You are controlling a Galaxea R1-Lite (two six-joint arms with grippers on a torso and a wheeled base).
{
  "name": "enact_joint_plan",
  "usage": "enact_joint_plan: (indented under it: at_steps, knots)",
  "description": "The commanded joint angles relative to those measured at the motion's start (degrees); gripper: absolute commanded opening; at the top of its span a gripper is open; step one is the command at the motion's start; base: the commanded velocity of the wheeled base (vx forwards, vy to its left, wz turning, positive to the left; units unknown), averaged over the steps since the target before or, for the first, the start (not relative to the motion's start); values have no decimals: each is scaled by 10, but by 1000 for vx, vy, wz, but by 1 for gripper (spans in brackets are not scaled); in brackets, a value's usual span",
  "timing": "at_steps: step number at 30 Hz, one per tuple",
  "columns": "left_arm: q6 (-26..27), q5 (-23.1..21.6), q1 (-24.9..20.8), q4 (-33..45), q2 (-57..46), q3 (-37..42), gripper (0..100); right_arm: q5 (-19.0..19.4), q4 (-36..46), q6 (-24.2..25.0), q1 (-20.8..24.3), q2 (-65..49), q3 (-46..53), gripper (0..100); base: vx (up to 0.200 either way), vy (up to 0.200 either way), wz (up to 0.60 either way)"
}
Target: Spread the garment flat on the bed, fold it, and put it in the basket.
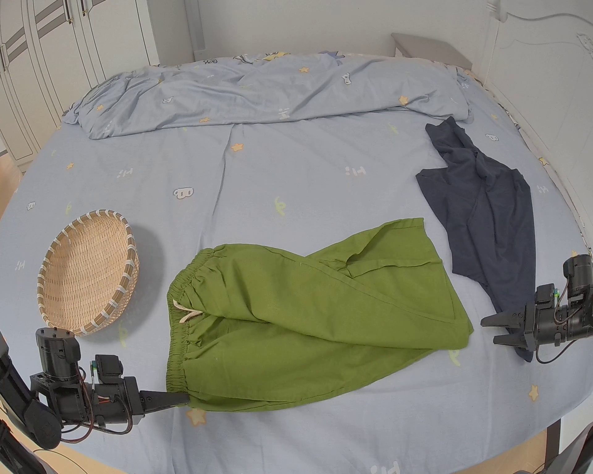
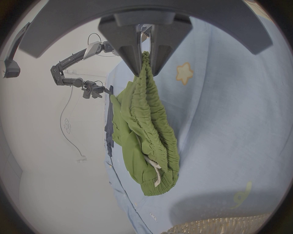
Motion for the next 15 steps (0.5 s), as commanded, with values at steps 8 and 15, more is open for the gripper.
enact_joint_plan:
  at_steps: [8, 15]
  knots:
    - [0, -2, -2, -1, 1, 10, 0, 61, -97, -4, 1, 109, 0, 100, 0, 0, 0]
    - [0, -3, -2, -1, 1, 10, 0, 90, -114, -7, 2, 126, 1, 100, 0, 0, 0]
